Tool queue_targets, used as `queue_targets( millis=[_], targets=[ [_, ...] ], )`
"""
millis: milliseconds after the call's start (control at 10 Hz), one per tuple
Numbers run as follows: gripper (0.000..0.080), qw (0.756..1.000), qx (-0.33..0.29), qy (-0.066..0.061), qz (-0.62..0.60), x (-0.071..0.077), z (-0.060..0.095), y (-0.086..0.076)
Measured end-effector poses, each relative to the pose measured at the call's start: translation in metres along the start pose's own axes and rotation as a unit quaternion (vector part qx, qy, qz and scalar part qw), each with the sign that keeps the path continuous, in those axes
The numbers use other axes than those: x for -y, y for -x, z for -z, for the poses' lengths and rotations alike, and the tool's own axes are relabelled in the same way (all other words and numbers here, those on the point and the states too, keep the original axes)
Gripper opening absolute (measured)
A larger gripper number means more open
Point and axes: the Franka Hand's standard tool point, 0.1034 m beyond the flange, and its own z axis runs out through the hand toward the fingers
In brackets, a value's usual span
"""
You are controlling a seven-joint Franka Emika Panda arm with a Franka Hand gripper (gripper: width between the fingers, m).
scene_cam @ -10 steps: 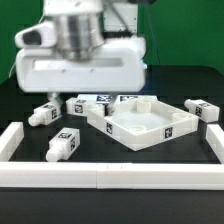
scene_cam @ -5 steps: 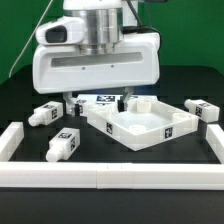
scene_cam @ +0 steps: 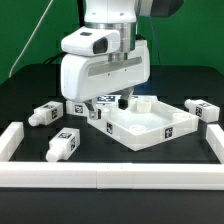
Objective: Assemble one leg
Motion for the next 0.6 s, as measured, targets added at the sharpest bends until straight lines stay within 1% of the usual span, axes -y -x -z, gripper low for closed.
queue_targets(
  millis=[200, 300, 400, 500, 600],
  targets=[
    [0.0649, 1.000, 0.001, -0.001, -0.004, 0.001, -0.002, 0.001],
    [0.0649, 0.998, 0.004, -0.008, -0.055, 0.005, -0.011, -0.002],
    [0.0649, 0.997, 0.007, -0.011, -0.080, 0.004, -0.022, -0.006],
    [0.0649, 0.996, 0.008, -0.011, -0.082, 0.000, -0.028, -0.005],
    [0.0649, 0.996, 0.005, -0.005, -0.085, -0.002, -0.032, -0.003]
  ],
)
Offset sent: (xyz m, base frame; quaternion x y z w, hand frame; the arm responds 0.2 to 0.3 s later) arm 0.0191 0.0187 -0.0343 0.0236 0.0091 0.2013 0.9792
